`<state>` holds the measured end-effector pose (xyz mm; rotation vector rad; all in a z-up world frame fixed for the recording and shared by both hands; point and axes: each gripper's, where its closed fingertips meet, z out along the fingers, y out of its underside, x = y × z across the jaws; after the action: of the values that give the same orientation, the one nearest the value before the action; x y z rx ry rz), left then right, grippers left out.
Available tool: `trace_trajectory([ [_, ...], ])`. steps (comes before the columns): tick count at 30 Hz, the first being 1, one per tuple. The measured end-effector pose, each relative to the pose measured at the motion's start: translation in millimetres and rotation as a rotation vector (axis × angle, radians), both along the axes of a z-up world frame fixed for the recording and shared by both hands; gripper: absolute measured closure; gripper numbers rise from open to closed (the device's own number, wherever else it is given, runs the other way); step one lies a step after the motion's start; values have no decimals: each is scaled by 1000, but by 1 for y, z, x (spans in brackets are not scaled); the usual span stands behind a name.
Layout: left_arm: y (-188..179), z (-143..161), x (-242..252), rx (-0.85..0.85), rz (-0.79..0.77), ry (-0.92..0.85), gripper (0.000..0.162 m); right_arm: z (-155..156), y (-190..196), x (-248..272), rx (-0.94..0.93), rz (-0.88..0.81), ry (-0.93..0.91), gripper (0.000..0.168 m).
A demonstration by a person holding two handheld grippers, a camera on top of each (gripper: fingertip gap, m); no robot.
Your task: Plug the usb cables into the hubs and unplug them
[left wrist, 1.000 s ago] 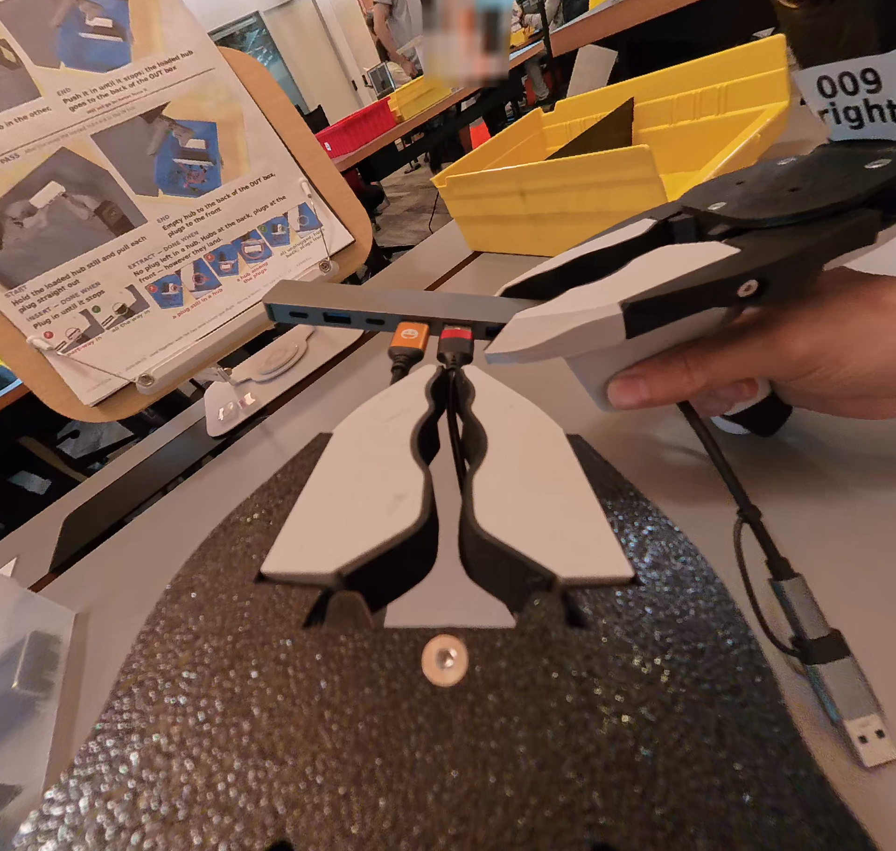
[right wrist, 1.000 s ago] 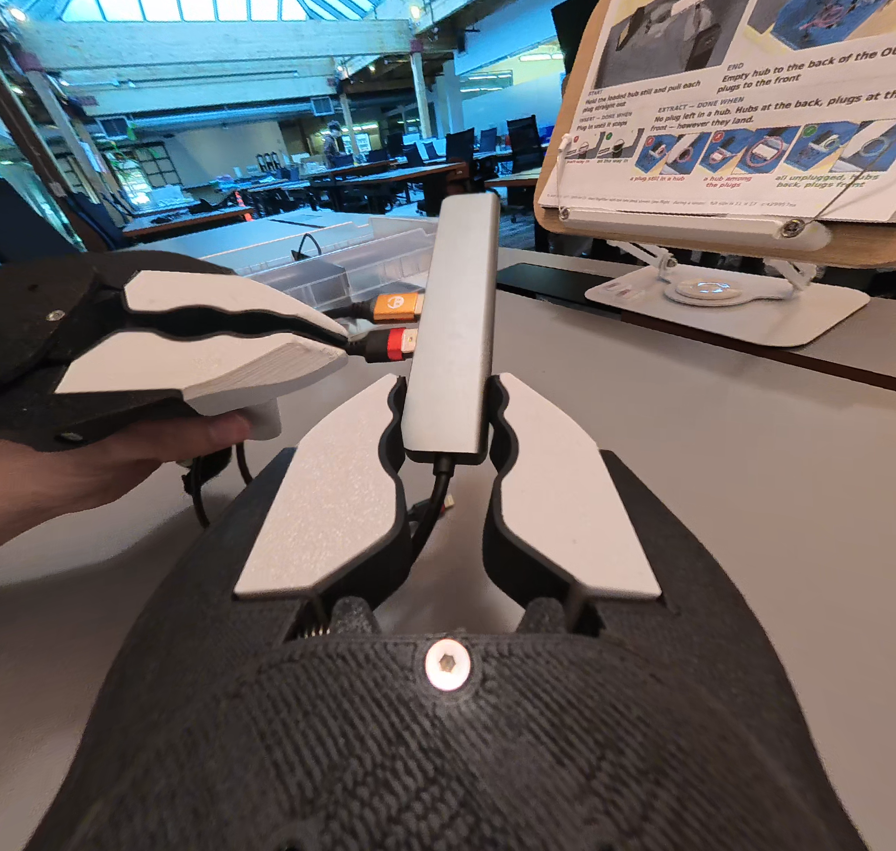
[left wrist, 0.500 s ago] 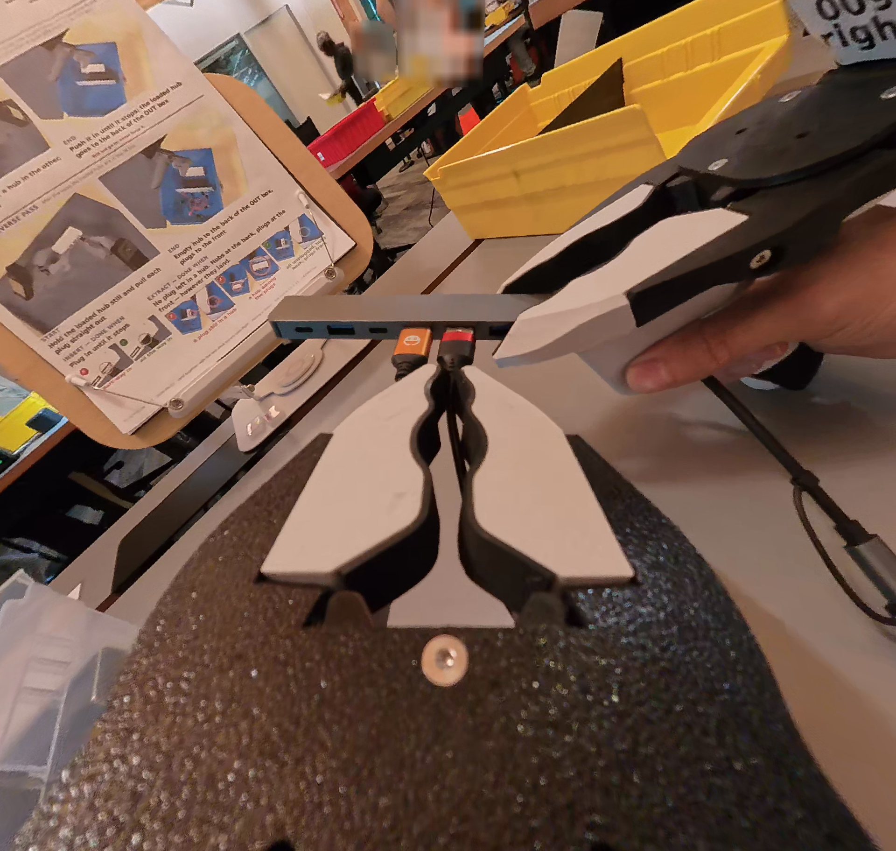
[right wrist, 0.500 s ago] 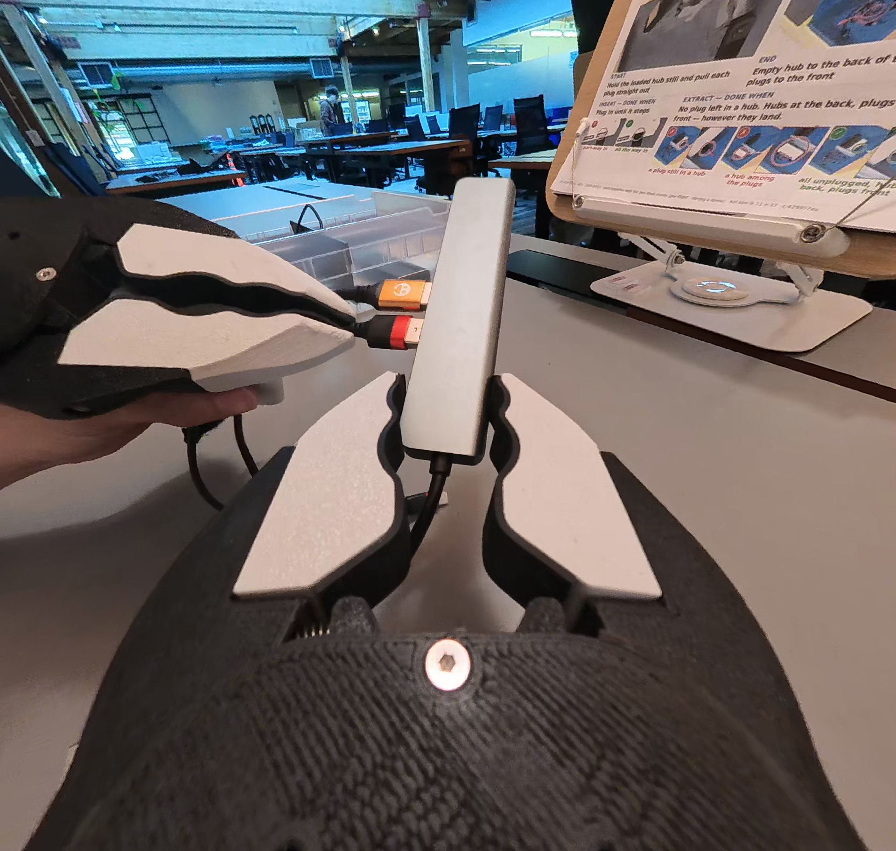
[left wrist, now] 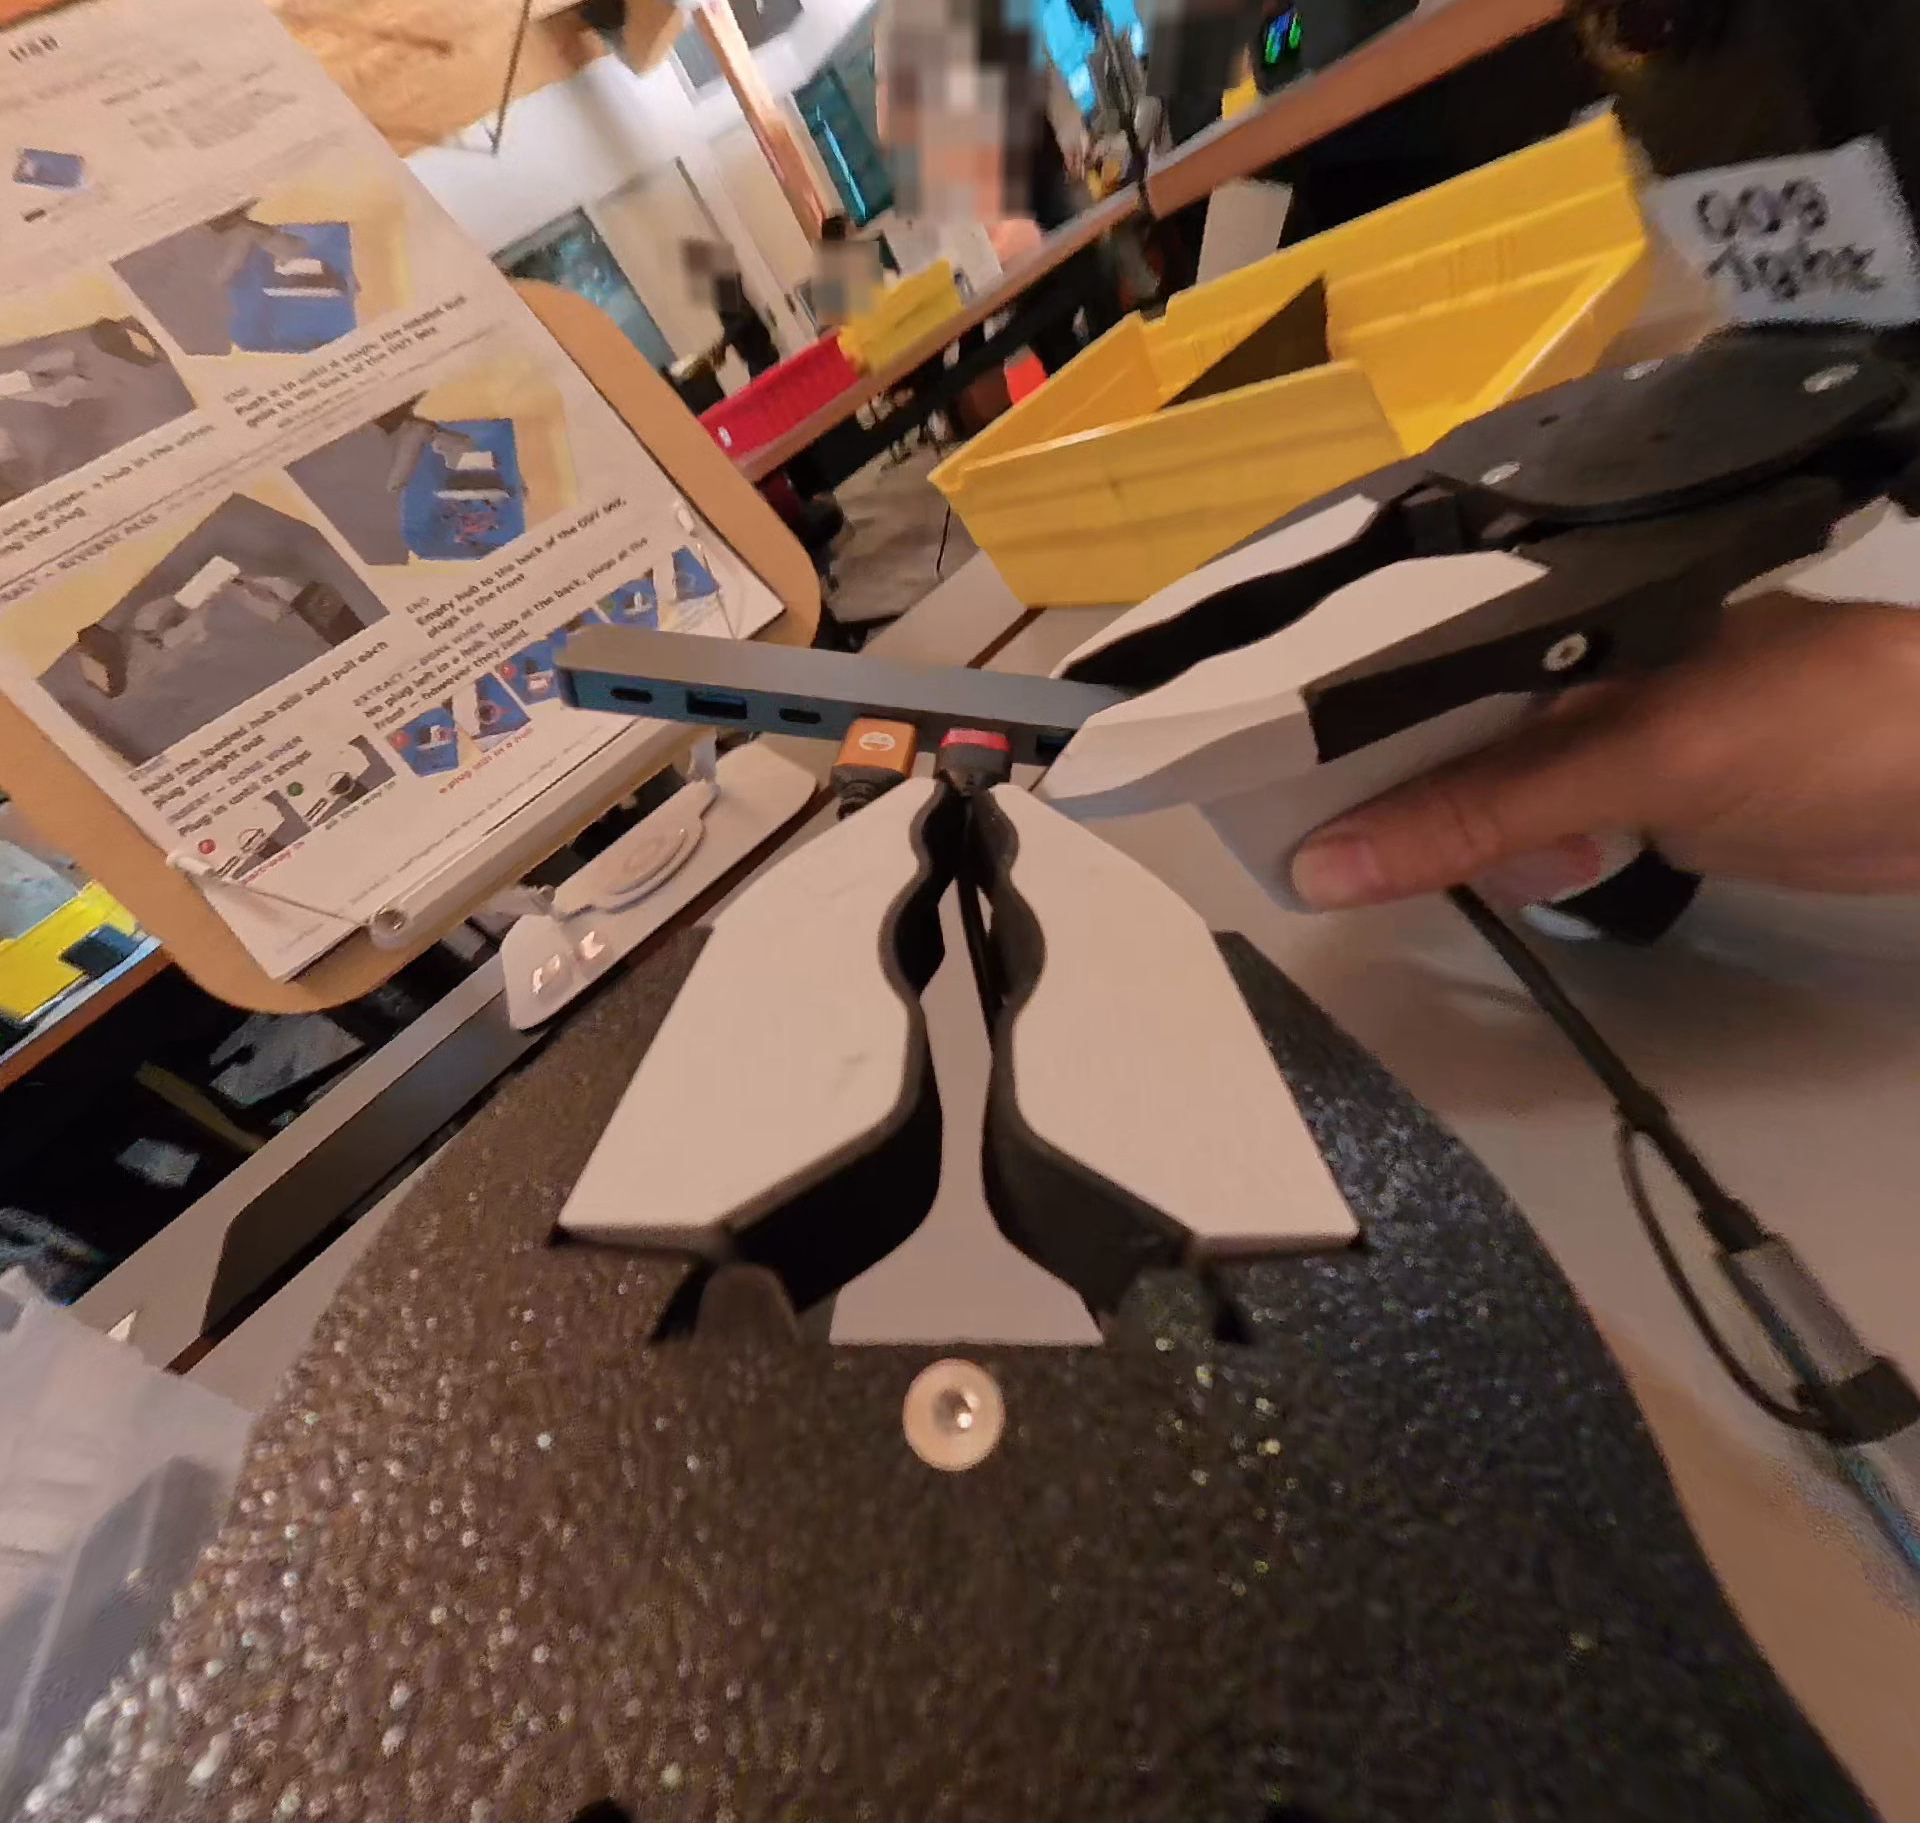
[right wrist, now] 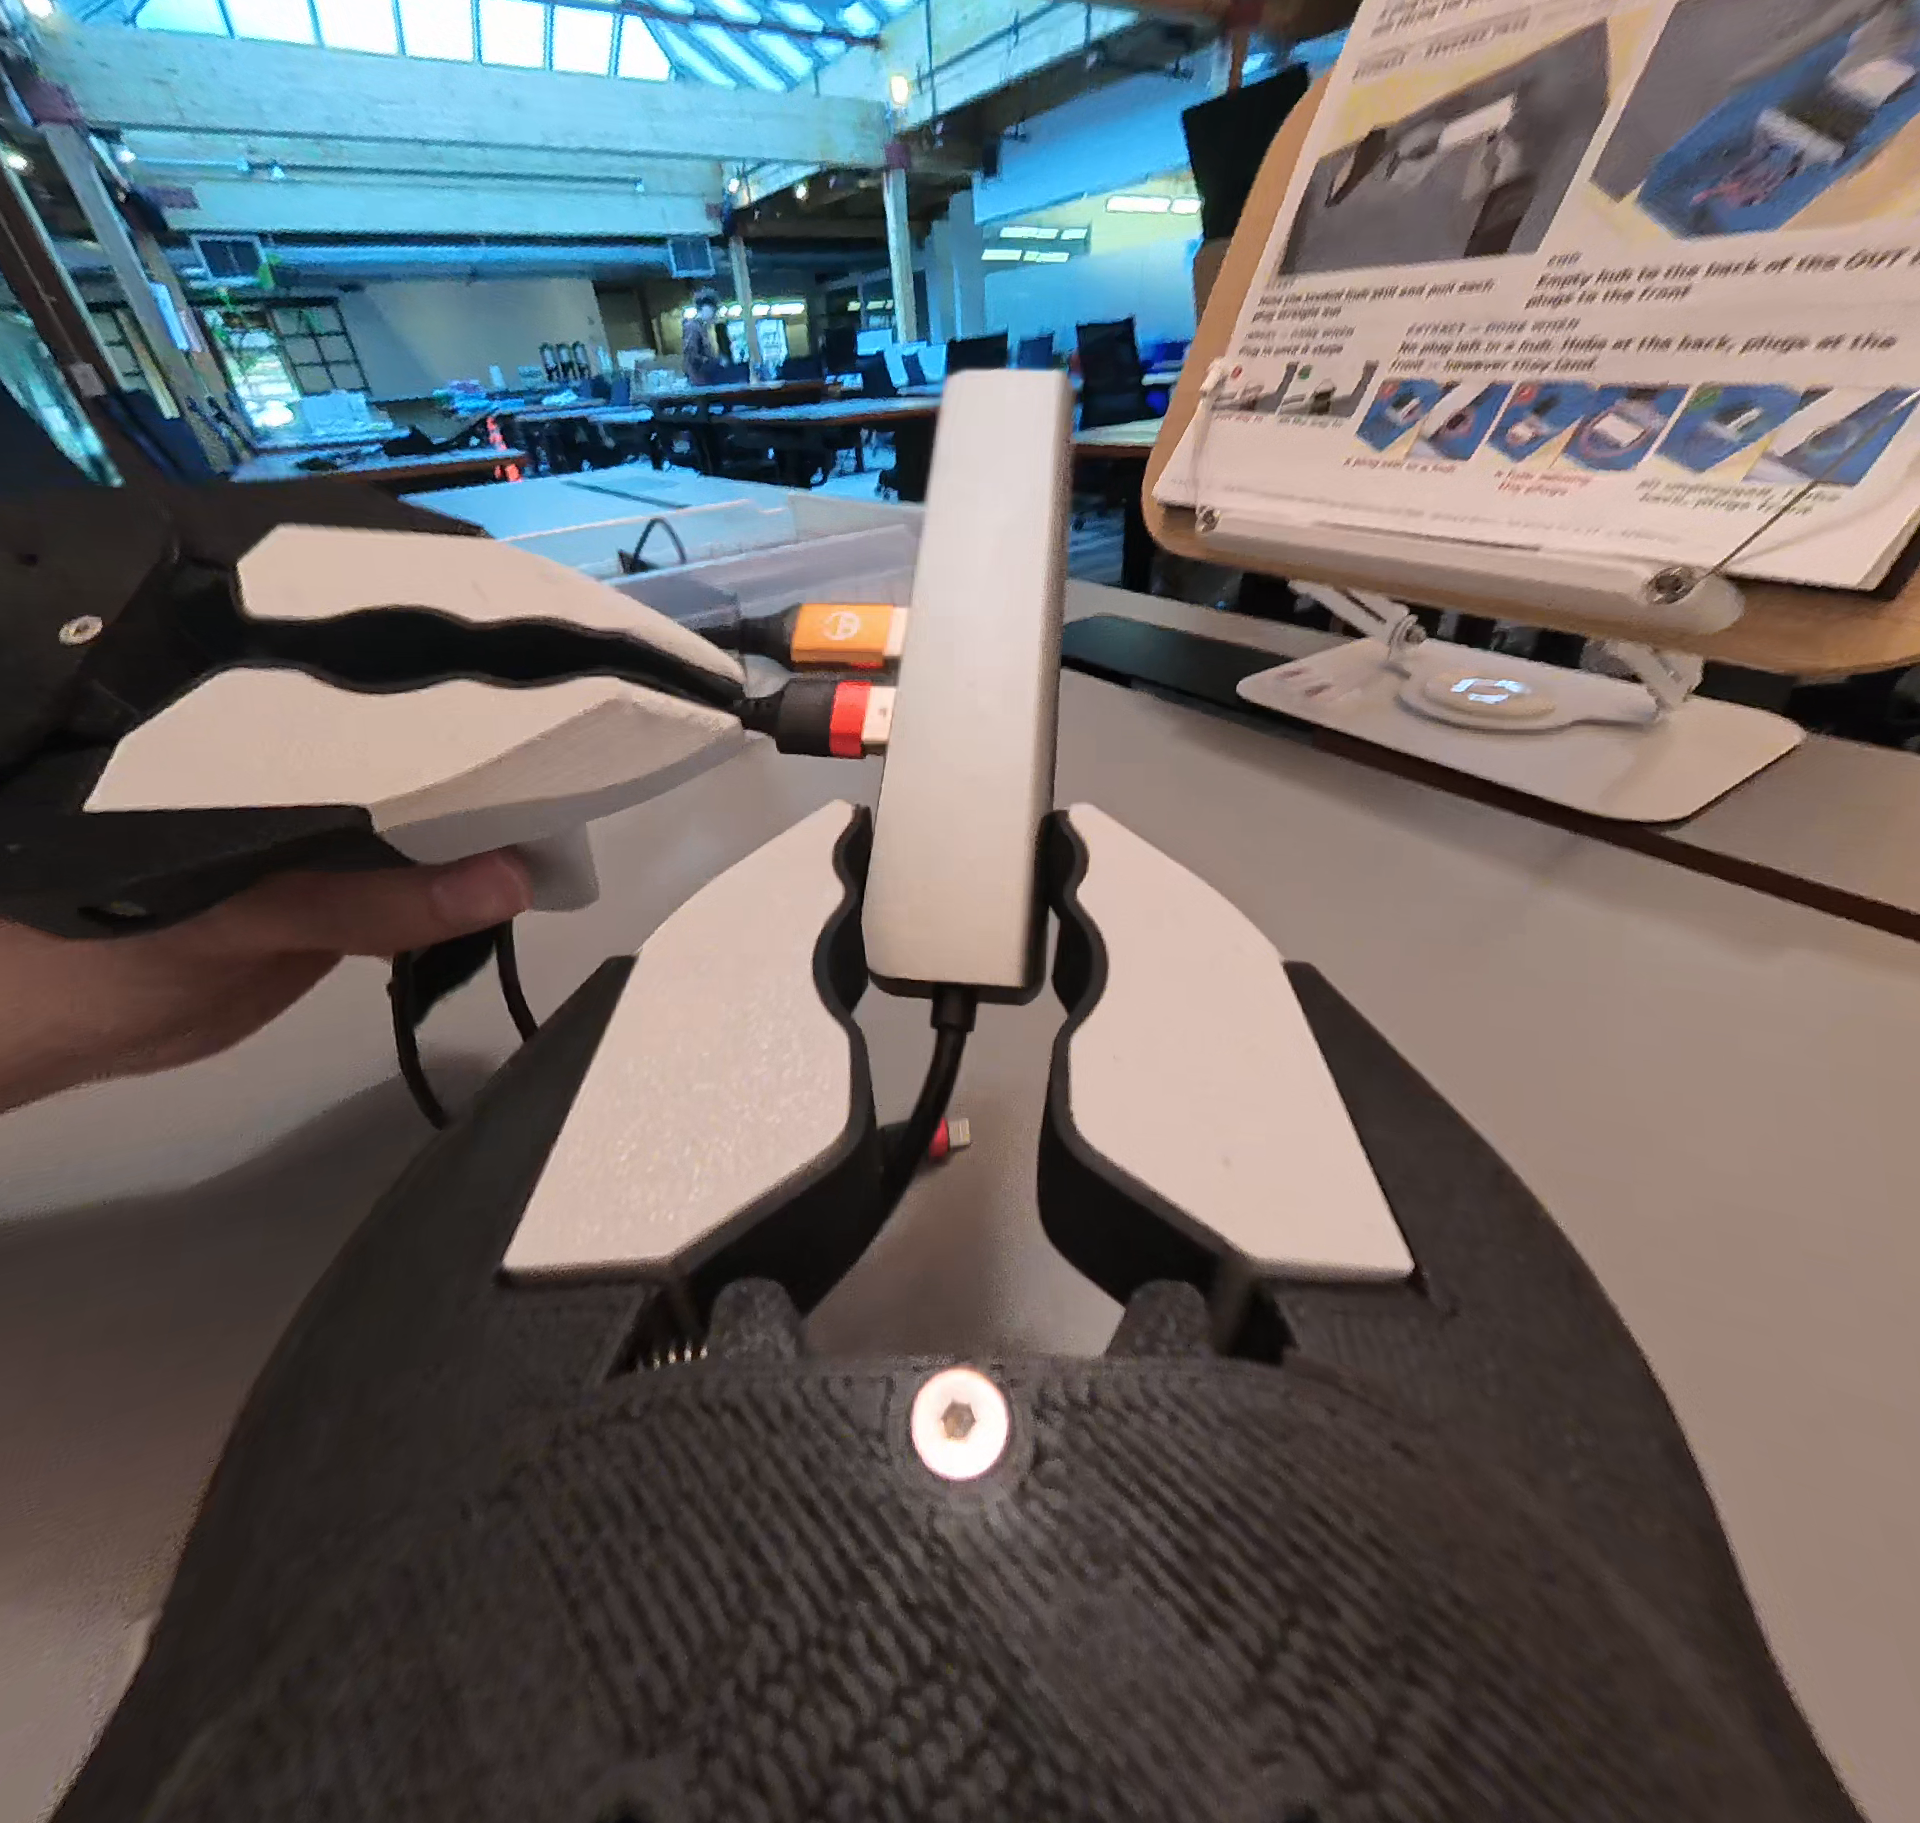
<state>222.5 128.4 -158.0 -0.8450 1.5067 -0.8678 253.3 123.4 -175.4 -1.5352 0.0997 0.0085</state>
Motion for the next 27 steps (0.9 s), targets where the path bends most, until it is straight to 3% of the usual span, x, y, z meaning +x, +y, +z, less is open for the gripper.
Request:
trace_trajectory([
  [12,-12,4,0,-265,-93,-72,160,14,-7,3,132,-23,-6,133],
  [27,-5,-2,3,-585,-57,-9,160,18,-9,4,163,-88,-72,133],
])
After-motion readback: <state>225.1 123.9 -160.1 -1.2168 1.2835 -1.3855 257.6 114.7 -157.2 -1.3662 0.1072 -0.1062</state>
